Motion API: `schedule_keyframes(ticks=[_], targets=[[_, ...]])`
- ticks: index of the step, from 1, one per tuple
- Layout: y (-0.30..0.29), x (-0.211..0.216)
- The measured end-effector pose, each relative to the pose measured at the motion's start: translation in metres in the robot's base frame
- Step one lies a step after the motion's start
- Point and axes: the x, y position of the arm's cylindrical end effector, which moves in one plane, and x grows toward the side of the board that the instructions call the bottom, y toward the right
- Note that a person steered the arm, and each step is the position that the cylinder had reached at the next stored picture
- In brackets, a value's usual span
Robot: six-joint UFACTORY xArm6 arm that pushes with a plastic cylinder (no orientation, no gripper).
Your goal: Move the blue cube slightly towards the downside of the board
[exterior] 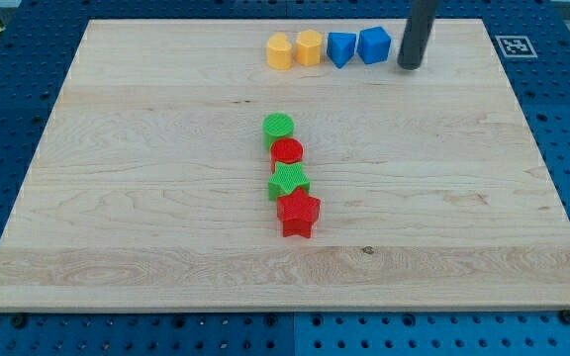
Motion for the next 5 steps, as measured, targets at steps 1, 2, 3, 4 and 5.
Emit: schedule_keyframes(ticks=[1,2,3,4,5], targets=[[0.008,-0.027],[0.001,-0.071],[-0.058,-0.081],[-0.096,-0.087],[-0.075,-0.073]])
